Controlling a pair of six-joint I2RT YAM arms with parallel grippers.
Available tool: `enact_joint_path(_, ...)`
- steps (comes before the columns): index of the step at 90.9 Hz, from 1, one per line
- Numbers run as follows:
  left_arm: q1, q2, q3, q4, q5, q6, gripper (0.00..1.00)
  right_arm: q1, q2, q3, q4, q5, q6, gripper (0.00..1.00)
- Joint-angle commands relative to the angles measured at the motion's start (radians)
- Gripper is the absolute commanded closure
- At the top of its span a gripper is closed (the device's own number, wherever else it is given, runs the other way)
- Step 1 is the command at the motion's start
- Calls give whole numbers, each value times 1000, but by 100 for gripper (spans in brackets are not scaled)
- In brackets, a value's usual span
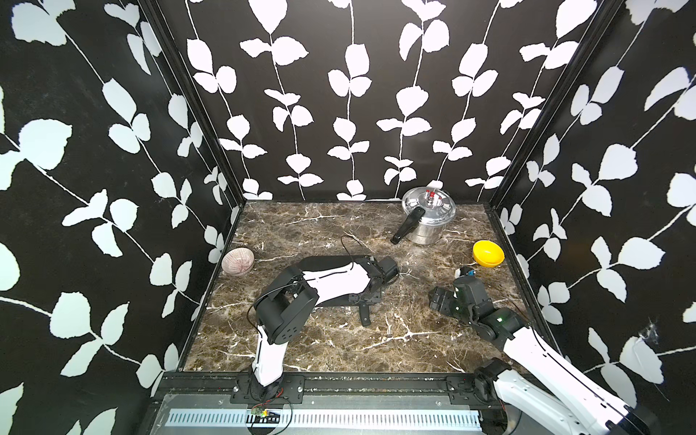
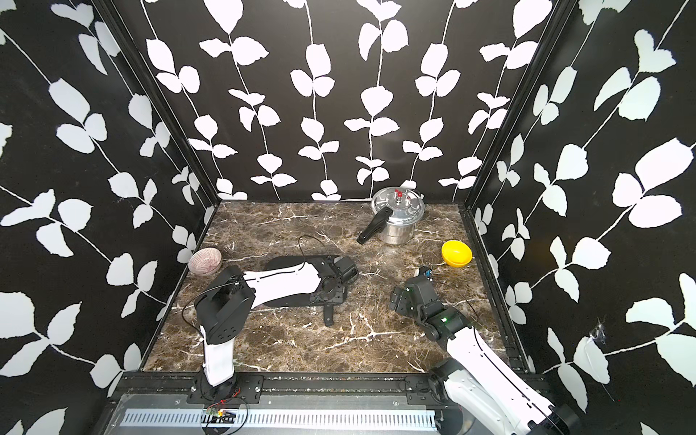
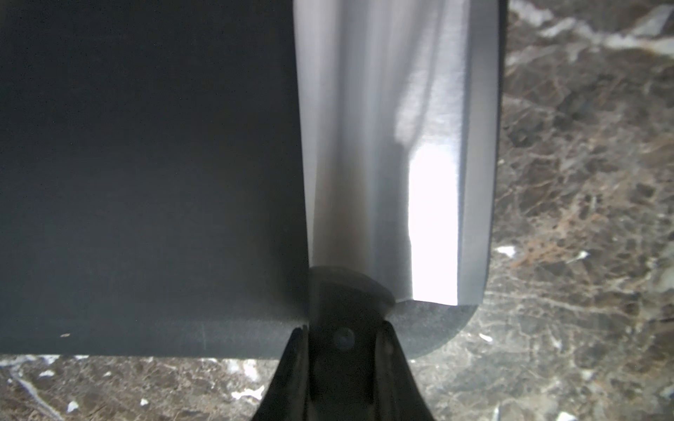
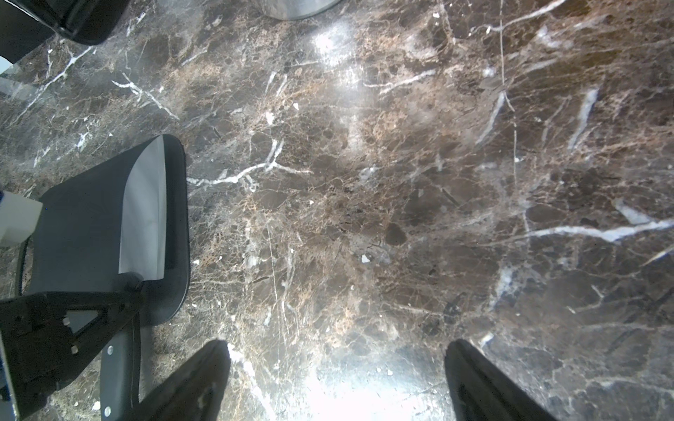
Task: Align the knife with the edge of the cutting board
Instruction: Place the knife at the edge of the cutting board.
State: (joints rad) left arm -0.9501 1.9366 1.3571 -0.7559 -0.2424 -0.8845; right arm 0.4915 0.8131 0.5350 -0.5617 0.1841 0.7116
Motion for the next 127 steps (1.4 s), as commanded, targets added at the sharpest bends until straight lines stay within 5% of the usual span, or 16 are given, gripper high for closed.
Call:
enact_joint_path(1, 7, 1, 38, -10, -3, 25, 80, 10, -15, -8, 27, 23, 2, 6)
enact_joint_path(59, 14, 24, 50, -23, 4, 22, 81, 20, -20, -60, 266, -264, -58, 1)
enact_joint_path(127, 19, 41, 54, -26, 11, 17, 80, 20, -28, -69, 252, -245, -44, 1)
